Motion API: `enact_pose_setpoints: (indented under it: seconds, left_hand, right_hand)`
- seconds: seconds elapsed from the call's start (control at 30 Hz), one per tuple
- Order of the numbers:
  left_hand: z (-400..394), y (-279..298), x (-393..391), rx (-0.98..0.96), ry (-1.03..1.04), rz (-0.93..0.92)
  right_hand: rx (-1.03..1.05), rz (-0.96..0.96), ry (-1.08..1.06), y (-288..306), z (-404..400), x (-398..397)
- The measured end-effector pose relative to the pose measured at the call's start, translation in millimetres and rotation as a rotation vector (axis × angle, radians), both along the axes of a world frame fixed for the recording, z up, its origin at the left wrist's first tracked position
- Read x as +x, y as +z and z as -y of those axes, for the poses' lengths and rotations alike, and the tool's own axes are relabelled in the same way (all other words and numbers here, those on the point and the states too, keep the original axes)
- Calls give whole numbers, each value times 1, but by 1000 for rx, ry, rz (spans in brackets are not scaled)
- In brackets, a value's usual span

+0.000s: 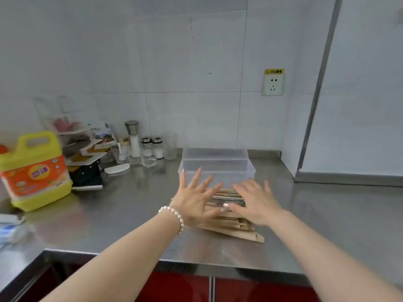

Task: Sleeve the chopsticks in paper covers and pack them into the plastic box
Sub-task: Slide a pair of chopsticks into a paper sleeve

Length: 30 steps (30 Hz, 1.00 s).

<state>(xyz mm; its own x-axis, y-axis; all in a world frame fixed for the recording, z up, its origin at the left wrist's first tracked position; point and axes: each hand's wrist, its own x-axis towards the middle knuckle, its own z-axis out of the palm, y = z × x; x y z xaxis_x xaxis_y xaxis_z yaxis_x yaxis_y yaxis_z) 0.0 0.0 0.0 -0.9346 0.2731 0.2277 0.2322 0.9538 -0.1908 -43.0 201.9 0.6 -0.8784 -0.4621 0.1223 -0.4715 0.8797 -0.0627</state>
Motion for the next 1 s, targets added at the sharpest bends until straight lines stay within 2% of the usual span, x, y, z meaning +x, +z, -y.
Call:
enact_pose_setpoints:
  seconds: [0.1,0.27,0.63,0.83,1.0]
  left_hand:
    - [-1,-19,17,-10,-61,113]
    - [1,-45,21,22,-85,217]
    - [1,-61,-16,80,-150,264]
    - [8,-73,-15,91,-226,129]
    - [10,-79,-11,114,-360,-70]
  right_hand:
    - [97,54,17,-15,-8,17]
    - [102,81,66,-32,-18,31]
    - [107,64,100,-46,-21,-15]
    - [-5,66,286,-44,-20,-23]
    - [-322,28,164,-45,-10,-46]
